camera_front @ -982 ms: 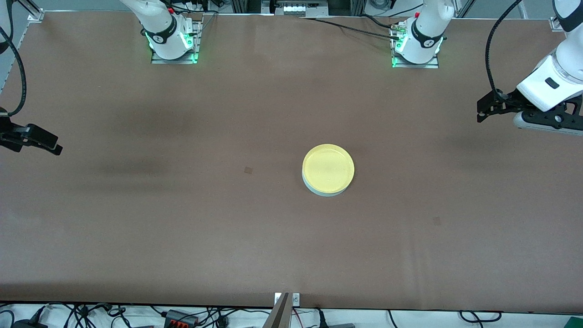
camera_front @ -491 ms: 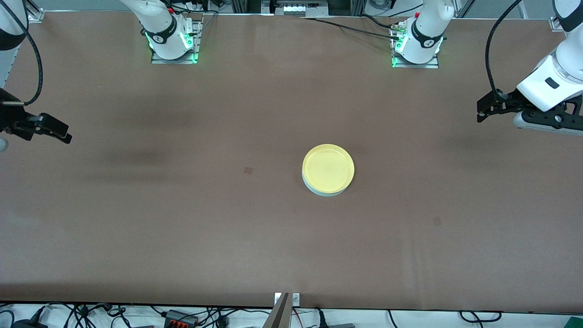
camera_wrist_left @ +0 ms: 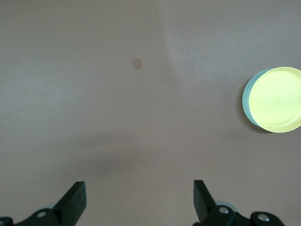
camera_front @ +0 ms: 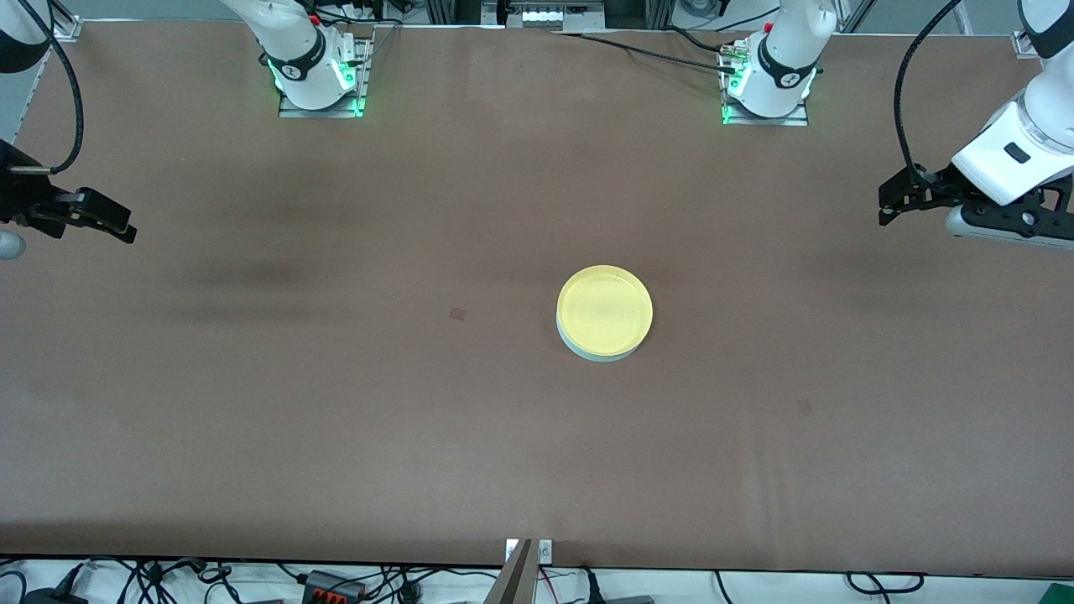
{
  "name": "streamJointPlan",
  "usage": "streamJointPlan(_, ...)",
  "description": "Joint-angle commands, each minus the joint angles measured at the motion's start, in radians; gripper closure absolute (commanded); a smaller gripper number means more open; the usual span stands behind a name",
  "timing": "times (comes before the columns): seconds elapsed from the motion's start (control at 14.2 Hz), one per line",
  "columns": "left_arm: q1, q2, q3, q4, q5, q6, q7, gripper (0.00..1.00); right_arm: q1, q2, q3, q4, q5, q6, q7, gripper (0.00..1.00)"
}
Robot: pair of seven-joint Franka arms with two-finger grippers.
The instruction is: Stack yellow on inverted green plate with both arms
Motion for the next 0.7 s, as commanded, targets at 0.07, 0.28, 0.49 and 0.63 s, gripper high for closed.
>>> streamJointPlan(0.07,0.010,-0.001,-0.008,0.020,-0.024,-0.021,-0.022,0.00,-0.012,-0.030,0.017,-0.024,-0.018,-0.011,-0.012,0.00)
streamJointPlan(0.28,0.010,-0.001,-0.008,0.020,-0.024,-0.021,-0.023,0.00,-0.006,-0.030,0.017,-0.026,-0.021,-0.013,-0.013,0.00)
streamJointPlan(0.49,0.010,-0.001,-0.008,0.020,-0.024,-0.021,-0.023,0.00,-0.005,-0.025,0.017,-0.024,-0.037,-0.001,-0.012,0.00)
streamJointPlan(0.63,0.010,-0.001,-0.008,0.020,-0.024,-0.021,-0.023,0.00,0.012,-0.020,0.017,-0.024,-0.060,0.001,-0.012,0.00)
